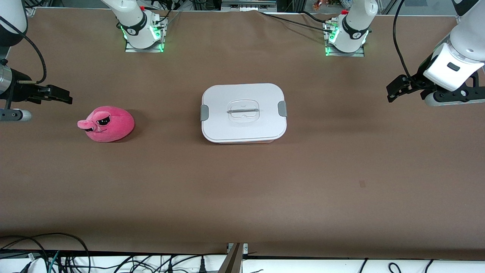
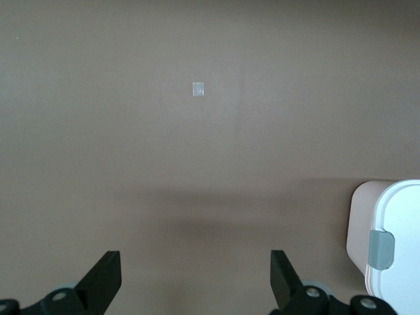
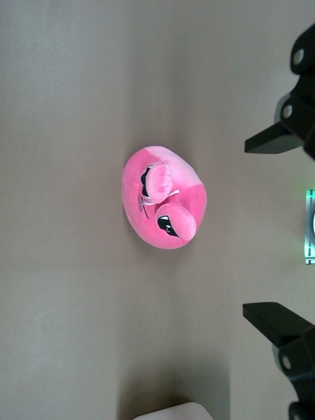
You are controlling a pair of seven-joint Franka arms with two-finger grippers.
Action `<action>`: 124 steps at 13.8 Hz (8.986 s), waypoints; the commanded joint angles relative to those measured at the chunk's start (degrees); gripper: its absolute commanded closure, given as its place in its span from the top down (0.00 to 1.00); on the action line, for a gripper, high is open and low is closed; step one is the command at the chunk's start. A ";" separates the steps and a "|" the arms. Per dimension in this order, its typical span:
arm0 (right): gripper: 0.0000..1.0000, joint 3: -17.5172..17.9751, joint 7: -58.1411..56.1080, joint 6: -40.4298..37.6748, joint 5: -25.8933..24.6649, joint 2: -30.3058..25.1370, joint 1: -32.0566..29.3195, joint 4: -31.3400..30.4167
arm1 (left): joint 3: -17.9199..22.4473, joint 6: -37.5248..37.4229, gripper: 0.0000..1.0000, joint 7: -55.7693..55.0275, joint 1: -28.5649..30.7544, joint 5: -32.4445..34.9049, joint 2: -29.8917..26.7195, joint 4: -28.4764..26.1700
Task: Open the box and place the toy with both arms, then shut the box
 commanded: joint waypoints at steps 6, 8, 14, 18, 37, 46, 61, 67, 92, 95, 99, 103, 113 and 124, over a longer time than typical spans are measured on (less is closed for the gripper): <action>1.00 0.43 0.73 3.19 -0.05 2.38 -0.54 1.37 | -5.88 -1.04 1.00 0.49 -1.20 -1.64 2.48 1.32; 1.00 0.52 0.73 3.19 0.13 3.25 -0.62 1.37 | -7.81 -1.04 1.00 0.57 -3.39 -1.64 4.84 1.32; 1.00 0.43 0.02 4.86 0.13 9.21 -0.80 1.37 | -9.31 -0.87 1.00 18.30 -16.74 -1.20 16.52 7.28; 1.00 0.43 -5.13 4.16 -0.57 11.08 -0.98 -0.11 | -9.31 0.09 1.00 27.72 -25.01 -1.46 26.11 13.89; 1.00 -3.70 -24.14 13.55 -3.21 3.52 -1.06 -22.35 | -9.31 17.77 0.00 46.01 -33.11 5.30 35.53 13.80; 1.00 -3.26 -23.71 32.70 -2.77 5.54 -0.63 -30.43 | -10.45 9.26 0.00 45.84 -31.27 1.53 29.56 15.47; 0.00 -0.54 -22.92 31.35 3.03 6.51 1.22 -22.73 | -9.75 -21.70 0.00 79.82 -0.09 5.82 27.88 24.52; 0.00 4.82 -23.52 6.47 3.03 5.89 1.31 -6.30 | -9.75 -18.00 0.00 91.28 3.45 6.71 31.05 23.38; 1.00 16.87 6.85 11.72 -13.75 21.10 33.21 11.12 | -9.84 -18.00 0.00 91.28 3.89 6.45 30.96 22.33; 1.00 17.04 13.54 6.65 -13.23 20.31 35.49 17.52 | -9.84 -18.09 0.00 91.28 3.80 6.45 31.05 22.50; 1.00 17.13 14.00 -4.26 -13.05 20.31 35.50 27.73 | -9.84 -18.09 0.00 91.19 3.71 6.36 31.05 22.59; 1.00 15.29 14.18 -5.24 -12.18 17.41 27.97 27.65 | -9.84 -18.00 0.00 91.10 3.63 6.18 31.05 22.59; 1.00 13.45 13.65 -6.21 -4.00 17.59 -1.85 24.33 | -10.45 -13.10 0.00 79.12 -13.04 0.29 30.96 23.29; 1.00 4.21 10.04 9.96 -1.62 -3.40 -2.12 -7.33 | -10.01 5.81 0.00 59.30 -30.64 0.64 37.73 23.21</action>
